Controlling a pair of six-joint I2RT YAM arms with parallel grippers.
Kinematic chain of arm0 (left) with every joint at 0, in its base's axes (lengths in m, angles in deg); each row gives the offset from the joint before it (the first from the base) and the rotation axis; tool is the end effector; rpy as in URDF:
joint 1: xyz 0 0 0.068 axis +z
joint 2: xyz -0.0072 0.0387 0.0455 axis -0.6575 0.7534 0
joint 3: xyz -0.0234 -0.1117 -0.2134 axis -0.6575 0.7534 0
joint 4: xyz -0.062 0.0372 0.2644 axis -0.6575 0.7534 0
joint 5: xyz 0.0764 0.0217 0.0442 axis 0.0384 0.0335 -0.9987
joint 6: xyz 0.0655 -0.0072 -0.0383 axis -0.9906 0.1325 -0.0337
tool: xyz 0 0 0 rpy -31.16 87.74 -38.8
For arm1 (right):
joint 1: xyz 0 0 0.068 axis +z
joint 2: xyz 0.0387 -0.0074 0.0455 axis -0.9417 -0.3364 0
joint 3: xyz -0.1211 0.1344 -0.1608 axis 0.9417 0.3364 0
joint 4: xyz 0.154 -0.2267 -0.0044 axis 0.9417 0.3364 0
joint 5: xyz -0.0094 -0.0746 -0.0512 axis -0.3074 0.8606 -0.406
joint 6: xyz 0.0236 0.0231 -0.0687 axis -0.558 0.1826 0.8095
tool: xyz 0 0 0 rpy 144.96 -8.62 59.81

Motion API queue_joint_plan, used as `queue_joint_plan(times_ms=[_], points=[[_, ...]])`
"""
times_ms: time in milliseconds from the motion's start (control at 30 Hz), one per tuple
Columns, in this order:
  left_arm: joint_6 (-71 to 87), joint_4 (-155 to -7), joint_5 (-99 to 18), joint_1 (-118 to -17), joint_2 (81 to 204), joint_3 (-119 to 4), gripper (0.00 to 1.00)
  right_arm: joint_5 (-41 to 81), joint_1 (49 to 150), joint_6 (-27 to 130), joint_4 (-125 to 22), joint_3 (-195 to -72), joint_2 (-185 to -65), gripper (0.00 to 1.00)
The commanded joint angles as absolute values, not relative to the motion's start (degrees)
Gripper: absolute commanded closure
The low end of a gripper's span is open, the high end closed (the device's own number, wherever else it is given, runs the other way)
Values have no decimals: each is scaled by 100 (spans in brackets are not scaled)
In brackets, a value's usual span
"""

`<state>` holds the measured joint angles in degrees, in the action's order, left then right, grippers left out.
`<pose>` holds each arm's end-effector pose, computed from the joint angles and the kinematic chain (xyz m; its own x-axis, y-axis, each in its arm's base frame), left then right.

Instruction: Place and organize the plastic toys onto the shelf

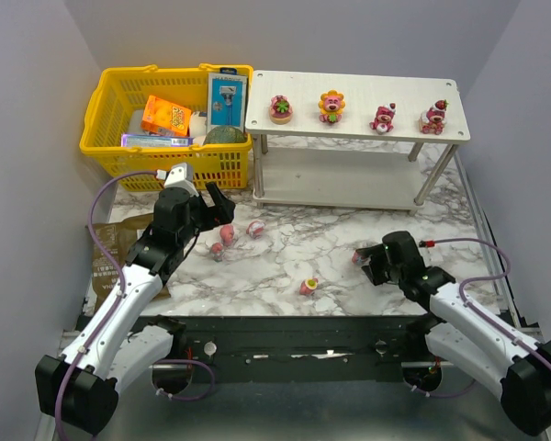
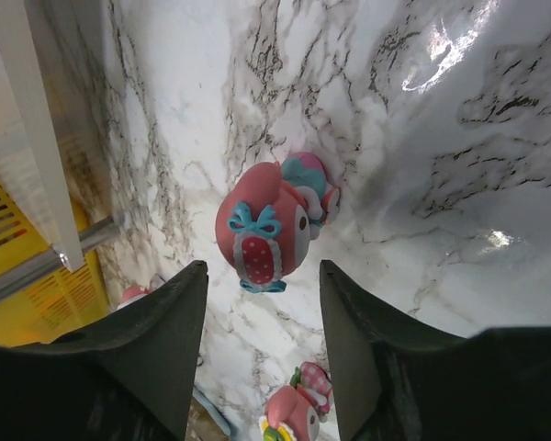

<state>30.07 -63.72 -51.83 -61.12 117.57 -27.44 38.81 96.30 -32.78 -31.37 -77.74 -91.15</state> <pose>0.2497 -0.0871 0.2594 -0.4747 -0.4126 -0.7774 0.0395 0.8724 -0.4872 0.1955 0.0813 0.1160 -0.2975 0.9460 -0.1285 0.6761 0.3039 0.6712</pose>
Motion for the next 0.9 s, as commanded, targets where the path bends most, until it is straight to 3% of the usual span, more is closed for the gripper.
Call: queue_joint_plan(times_ms=[0, 300, 700, 867], points=[[2863, -6439, -5168, -6124, 11778, -2770, 1, 4092, 9662, -3312, -3331, -7721, -9300, 44], [2845, -6448, -5194, -6124, 11796, -2761, 1, 4198, 9548, -3110, -3384, -7774, -9423, 40], [2828, -6439, -5221, -6124, 11805, -2770, 1, 4224, 9399, -2873, -3621, -7686, -9502, 46], [2819, -6431, -5230, -6124, 11814, -2770, 1, 4145, 9346, -2776, -3753, -7713, -9686, 43]])
